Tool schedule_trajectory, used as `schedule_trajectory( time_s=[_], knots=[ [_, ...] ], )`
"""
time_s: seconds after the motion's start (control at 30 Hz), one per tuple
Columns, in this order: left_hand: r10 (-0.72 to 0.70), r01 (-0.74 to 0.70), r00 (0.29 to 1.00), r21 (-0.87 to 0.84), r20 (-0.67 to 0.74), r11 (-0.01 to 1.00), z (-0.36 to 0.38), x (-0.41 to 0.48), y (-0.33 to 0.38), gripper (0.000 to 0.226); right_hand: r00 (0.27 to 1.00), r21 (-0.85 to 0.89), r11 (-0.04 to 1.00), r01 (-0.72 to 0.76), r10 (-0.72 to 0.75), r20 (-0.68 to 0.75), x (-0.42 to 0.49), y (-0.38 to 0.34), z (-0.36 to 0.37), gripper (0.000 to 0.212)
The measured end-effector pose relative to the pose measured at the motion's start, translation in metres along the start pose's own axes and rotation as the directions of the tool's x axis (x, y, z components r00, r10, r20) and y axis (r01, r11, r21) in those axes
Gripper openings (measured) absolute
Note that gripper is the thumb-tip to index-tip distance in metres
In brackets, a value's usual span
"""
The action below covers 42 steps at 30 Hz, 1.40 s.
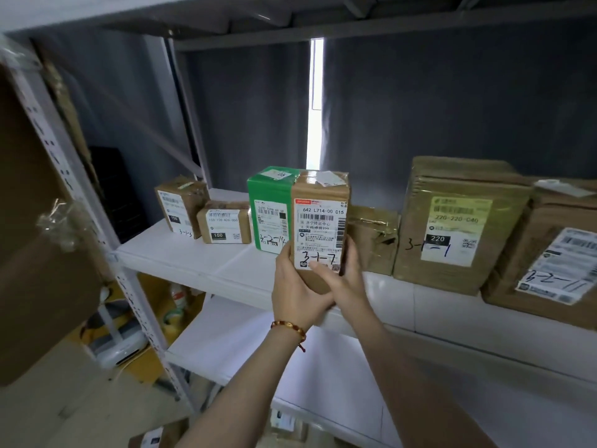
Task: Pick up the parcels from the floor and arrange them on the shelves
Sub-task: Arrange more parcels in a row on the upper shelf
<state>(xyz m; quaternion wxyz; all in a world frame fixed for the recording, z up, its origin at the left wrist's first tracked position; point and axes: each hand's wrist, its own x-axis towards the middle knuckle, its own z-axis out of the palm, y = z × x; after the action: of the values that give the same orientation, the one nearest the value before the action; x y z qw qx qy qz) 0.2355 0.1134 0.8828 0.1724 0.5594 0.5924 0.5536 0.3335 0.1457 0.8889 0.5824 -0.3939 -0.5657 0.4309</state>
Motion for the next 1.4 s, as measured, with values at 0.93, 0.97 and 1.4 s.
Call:
schedule_trajectory(
  time_s=[0.93,0.97,1.4],
  knots=[
    [0.576,-0.637,0.721,-0.041,-0.385,0.77,-0.243,0.072,0.238,0.101,0.687,-0.382,0.596,0.706,-0.708,0.165,-0.027,-0.349,0.093,0.073],
    [0.58,-0.644,0.717,-0.048,-0.385,0.764,-0.242,0.075,0.253,0.1,0.673,-0.427,0.564,0.707,-0.722,0.161,-0.026,-0.363,0.086,0.07],
    [0.626,-0.635,0.772,-0.132,-0.107,0.761,-0.14,0.108,0.388,0.086,0.806,-0.696,0.586,0.415,-0.592,-0.018,0.013,-0.452,-0.042,0.052]
  ],
)
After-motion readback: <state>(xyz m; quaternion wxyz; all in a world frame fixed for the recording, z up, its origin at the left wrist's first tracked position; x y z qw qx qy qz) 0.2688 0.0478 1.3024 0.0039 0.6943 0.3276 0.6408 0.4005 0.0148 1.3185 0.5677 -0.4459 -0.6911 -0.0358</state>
